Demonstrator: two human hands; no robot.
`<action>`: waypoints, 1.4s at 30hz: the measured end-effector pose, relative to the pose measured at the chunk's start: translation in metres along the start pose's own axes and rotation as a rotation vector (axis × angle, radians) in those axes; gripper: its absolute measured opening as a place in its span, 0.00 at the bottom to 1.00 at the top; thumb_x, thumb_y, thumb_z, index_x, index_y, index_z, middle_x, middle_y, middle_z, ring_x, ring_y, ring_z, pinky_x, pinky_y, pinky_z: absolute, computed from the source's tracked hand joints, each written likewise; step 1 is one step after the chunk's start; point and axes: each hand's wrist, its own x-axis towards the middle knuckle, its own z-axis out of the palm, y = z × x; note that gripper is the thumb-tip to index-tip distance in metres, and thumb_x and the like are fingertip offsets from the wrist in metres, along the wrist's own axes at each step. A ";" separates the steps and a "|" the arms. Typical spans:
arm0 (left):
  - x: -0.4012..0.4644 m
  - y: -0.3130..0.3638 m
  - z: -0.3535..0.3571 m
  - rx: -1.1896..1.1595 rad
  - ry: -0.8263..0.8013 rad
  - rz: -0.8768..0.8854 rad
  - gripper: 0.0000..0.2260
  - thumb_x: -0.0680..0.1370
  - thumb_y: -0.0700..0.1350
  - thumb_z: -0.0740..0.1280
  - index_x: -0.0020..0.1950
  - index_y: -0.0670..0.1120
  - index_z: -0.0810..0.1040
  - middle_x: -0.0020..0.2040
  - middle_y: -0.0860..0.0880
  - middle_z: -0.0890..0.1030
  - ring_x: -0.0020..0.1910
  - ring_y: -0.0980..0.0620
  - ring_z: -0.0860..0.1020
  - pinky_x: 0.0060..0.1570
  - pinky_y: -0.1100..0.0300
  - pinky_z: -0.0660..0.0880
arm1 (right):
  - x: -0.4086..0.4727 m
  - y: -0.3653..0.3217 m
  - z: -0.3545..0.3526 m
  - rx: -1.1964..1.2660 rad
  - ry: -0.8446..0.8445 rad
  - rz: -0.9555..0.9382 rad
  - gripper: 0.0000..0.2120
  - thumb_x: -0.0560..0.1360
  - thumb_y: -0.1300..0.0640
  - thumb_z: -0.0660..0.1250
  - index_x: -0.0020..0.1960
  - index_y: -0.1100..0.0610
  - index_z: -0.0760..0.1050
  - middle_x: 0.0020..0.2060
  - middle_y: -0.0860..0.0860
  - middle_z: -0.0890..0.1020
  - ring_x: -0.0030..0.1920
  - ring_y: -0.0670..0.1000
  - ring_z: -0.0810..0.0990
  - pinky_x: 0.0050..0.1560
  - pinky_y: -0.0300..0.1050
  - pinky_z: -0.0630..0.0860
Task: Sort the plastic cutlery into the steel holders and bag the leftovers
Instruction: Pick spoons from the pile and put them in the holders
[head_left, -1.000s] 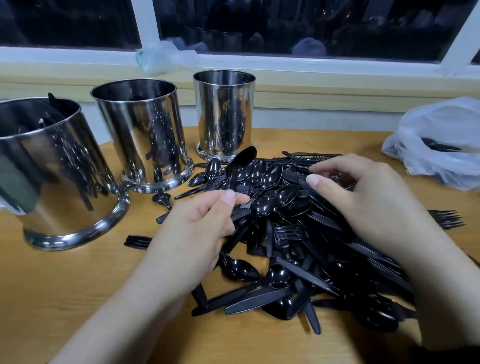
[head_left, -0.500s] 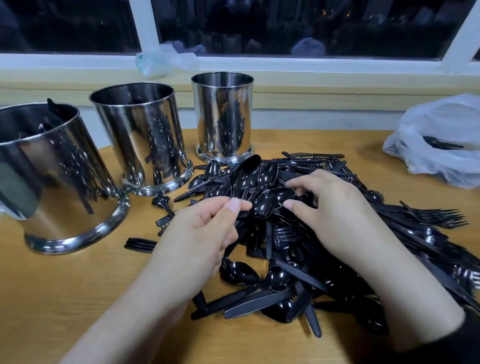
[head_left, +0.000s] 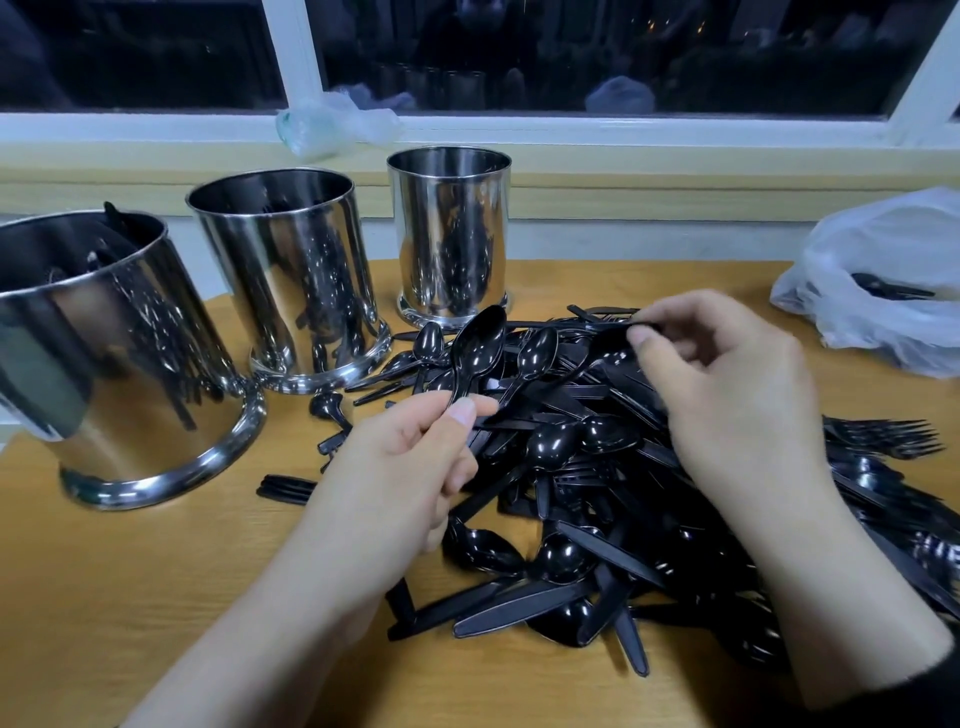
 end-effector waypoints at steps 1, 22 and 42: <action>0.000 0.000 0.000 -0.004 0.002 -0.001 0.13 0.85 0.51 0.61 0.52 0.55 0.85 0.30 0.51 0.69 0.23 0.55 0.59 0.27 0.61 0.56 | 0.001 -0.001 -0.001 0.043 0.064 -0.003 0.08 0.78 0.56 0.71 0.43 0.44 0.79 0.33 0.38 0.80 0.34 0.41 0.77 0.37 0.28 0.70; -0.013 0.008 0.011 -0.175 -0.182 -0.131 0.15 0.84 0.54 0.61 0.55 0.51 0.86 0.30 0.48 0.75 0.24 0.53 0.58 0.26 0.61 0.54 | -0.019 -0.025 0.020 0.217 -0.168 -0.025 0.11 0.75 0.62 0.73 0.47 0.45 0.84 0.38 0.46 0.82 0.39 0.48 0.81 0.44 0.38 0.76; -0.011 0.004 0.007 -0.001 -0.202 -0.063 0.20 0.84 0.56 0.60 0.46 0.45 0.84 0.29 0.44 0.72 0.21 0.51 0.62 0.25 0.60 0.60 | -0.011 -0.022 -0.002 -0.101 -0.352 -0.126 0.05 0.77 0.51 0.71 0.41 0.47 0.80 0.36 0.47 0.79 0.37 0.46 0.74 0.38 0.30 0.69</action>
